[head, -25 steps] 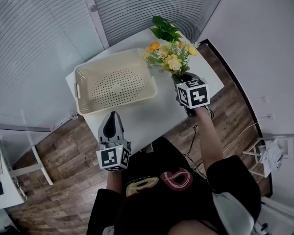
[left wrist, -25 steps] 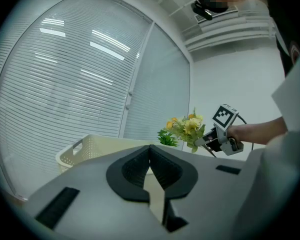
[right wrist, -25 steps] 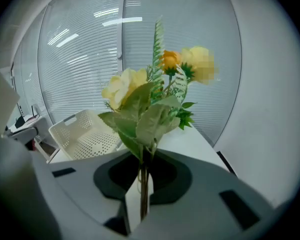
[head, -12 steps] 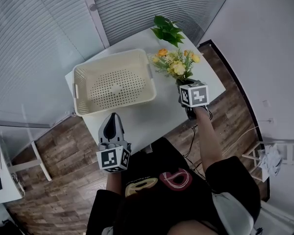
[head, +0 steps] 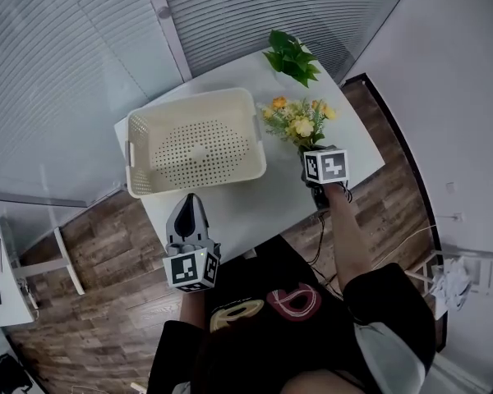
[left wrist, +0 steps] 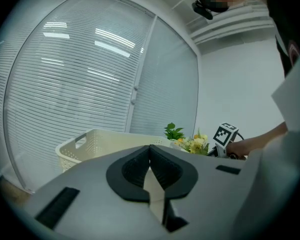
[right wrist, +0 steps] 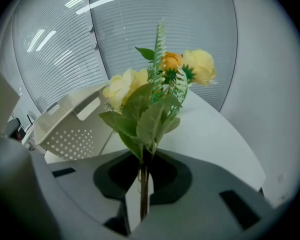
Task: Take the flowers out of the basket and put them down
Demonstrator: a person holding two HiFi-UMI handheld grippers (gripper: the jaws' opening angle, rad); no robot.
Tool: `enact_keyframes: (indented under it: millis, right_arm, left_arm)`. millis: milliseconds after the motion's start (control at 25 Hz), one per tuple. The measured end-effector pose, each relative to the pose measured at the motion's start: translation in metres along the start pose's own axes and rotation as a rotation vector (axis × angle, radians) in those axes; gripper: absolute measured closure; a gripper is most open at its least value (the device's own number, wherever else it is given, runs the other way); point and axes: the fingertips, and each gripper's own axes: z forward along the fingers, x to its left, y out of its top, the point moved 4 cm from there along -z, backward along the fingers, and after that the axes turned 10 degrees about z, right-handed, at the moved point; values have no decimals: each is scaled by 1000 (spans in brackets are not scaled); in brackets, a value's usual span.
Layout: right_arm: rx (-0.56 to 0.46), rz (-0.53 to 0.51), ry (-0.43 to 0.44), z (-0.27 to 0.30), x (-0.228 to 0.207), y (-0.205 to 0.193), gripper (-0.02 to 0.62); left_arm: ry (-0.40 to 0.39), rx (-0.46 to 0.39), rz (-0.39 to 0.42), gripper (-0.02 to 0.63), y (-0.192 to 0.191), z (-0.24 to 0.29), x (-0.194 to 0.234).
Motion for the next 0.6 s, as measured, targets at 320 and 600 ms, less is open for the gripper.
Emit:
enact_keyframes:
  millis: [320,600]
  right_arm:
    - [48,24,57,30,-5,-10,541]
    - [26,-6,52,47,-8,-12,540]
  left_arm:
    - [50,19,3,589,-1,6,4]
    - [74,29,5,589,-1,10,4]
